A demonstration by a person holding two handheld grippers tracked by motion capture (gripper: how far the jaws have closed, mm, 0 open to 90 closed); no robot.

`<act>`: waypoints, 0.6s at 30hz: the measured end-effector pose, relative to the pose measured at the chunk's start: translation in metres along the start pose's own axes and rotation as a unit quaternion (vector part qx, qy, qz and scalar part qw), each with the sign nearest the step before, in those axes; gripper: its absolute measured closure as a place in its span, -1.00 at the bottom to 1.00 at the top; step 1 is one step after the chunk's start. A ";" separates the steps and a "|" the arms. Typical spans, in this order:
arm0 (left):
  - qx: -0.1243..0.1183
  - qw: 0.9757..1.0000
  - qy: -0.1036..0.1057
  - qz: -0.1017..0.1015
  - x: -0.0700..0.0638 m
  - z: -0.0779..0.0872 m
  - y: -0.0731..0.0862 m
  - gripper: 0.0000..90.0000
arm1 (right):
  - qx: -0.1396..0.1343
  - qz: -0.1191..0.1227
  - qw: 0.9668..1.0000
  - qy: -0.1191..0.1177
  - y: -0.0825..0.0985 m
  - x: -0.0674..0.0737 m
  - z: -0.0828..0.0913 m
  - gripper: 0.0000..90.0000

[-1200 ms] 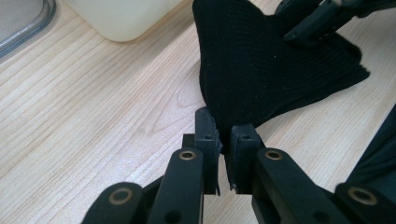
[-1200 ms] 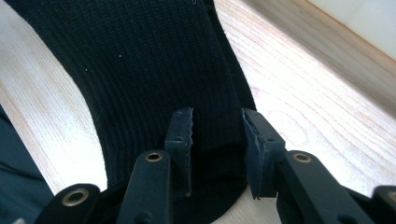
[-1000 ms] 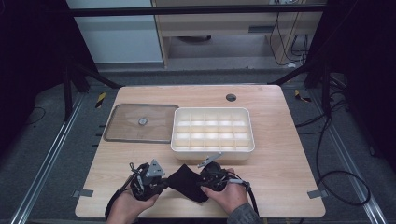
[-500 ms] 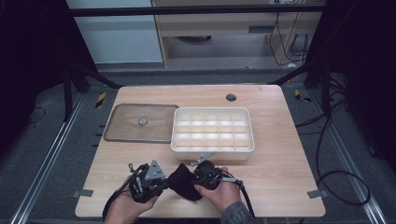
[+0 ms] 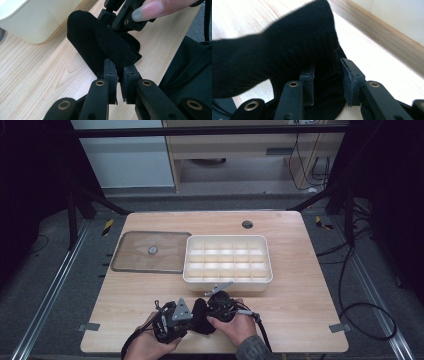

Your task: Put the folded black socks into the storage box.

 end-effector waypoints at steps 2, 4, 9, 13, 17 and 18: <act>0.000 1.000 -0.002 0.001 0.000 -0.001 0.000 0.86 | -0.004 -0.001 1.000 0.000 -0.002 0.000 0.002 0.43; 0.000 1.000 -0.004 0.002 0.000 -0.001 0.000 0.86 | -0.006 0.002 1.000 0.003 -0.003 0.000 0.005 0.39; 0.001 1.000 -0.007 0.001 0.002 -0.001 0.000 0.86 | -0.012 0.008 1.000 0.011 -0.009 -0.002 0.020 0.29; 0.001 1.000 -0.008 0.000 0.002 -0.001 0.000 0.86 | -0.019 0.013 1.000 0.014 -0.008 -0.003 0.035 0.32; 0.003 1.000 -0.010 -0.002 0.001 0.001 0.000 0.86 | -0.011 0.019 1.000 0.013 -0.001 -0.001 0.043 0.40; 0.002 1.000 -0.011 -0.001 0.001 0.001 0.000 0.86 | -0.012 0.022 1.000 0.013 0.000 0.000 0.043 0.42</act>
Point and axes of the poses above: each handheld gripper's, and its own axes: z roughly backward along the jaws, y roughly out of its underside, x roughly to its left, the point moved 4 cm from there along -z, roughly forward along the jaws, and after that the axes turned 10 degrees about -x, right-handed, at the moved point
